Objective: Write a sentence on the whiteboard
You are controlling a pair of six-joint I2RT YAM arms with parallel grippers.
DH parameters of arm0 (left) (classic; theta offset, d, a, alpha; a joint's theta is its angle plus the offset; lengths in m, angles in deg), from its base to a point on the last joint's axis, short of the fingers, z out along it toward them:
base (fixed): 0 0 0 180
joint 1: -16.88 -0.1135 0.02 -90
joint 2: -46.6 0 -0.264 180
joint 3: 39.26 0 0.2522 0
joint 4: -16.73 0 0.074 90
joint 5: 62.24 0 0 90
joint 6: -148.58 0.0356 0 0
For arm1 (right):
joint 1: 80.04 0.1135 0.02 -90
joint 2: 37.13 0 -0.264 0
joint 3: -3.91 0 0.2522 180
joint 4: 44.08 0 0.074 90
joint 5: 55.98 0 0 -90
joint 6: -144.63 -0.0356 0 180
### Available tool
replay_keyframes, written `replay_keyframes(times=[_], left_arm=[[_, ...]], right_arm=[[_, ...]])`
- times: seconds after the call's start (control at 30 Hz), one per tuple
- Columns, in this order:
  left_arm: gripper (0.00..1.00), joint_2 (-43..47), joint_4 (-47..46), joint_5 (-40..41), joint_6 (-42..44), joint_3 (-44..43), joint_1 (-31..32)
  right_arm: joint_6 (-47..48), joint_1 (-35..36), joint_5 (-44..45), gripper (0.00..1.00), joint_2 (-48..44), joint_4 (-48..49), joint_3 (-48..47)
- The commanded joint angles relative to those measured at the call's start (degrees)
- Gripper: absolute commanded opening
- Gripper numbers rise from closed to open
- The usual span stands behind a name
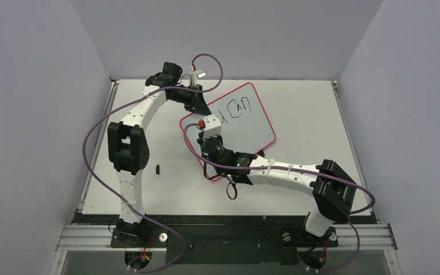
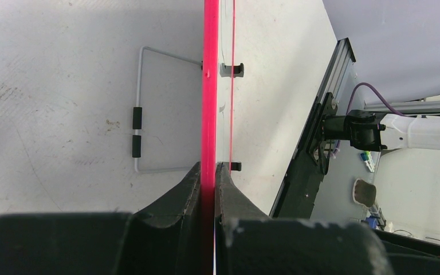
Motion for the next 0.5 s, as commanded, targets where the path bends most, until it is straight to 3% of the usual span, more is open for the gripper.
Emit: replay_keyframes(times=[0.0,0.47], left_arm=[[0.00,1.4,-2.5,6.2,3.2,0.2,0.2],[0.00,0.8,-2.4,6.1,3.0,-0.9,0.3]], right_arm=[[0.5,-0.4,0.4,0.00,0.4,-1.1,-1.1],[-3.4,1.3,-1.2,0.00,-4.5,-0.8,8.1]])
